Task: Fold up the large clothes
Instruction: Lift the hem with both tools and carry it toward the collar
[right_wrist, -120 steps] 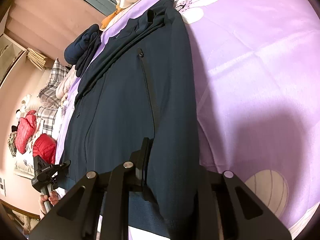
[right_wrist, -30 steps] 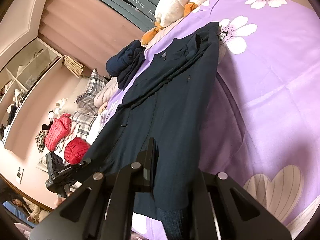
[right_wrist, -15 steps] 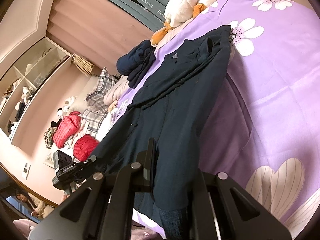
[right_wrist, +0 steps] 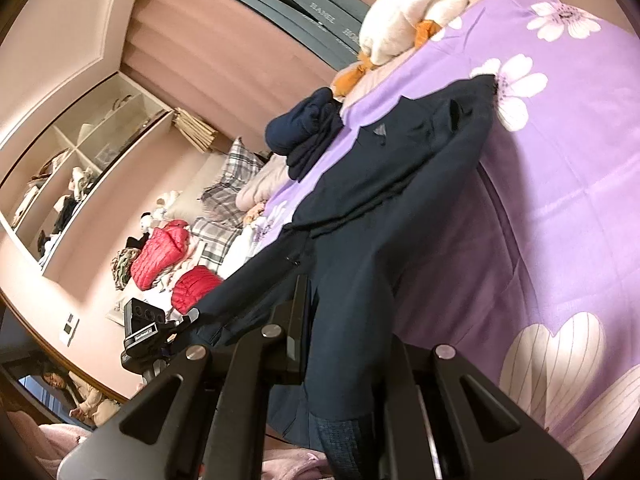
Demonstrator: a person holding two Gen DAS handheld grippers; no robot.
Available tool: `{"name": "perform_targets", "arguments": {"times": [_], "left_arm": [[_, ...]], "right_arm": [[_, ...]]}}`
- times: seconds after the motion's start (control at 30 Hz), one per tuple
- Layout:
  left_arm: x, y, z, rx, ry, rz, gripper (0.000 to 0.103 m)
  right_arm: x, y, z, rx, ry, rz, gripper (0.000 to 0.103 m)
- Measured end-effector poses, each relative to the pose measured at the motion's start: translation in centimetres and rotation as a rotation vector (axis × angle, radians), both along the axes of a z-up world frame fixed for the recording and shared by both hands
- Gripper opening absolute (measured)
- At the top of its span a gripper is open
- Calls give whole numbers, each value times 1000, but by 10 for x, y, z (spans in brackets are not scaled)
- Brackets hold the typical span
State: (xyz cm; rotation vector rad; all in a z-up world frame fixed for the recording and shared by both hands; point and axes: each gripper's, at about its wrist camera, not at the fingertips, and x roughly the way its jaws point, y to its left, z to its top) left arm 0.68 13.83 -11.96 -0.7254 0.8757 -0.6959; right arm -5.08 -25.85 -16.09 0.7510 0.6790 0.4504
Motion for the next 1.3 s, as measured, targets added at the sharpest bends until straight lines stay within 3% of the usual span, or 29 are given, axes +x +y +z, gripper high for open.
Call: {"name": "perform_targets", "arguments": {"times": [0.4, 0.63, 1.07, 1.3], "left_arm": [[-19, 1, 24, -59, -66, -47, 8], [-32, 9, 43, -114, -113, -59, 8], [-55, 15, 81, -108, -234, -75, 8], [-37, 24, 73, -134, -222, -30, 8]], "right_arm": [[-19, -2, 23, 87, -62, 42, 10], [-40, -1, 47, 83, -124, 66, 10], [-62, 5, 88, 60, -264, 117, 10], [-50, -10, 82, 81, -259, 83, 10]]}}
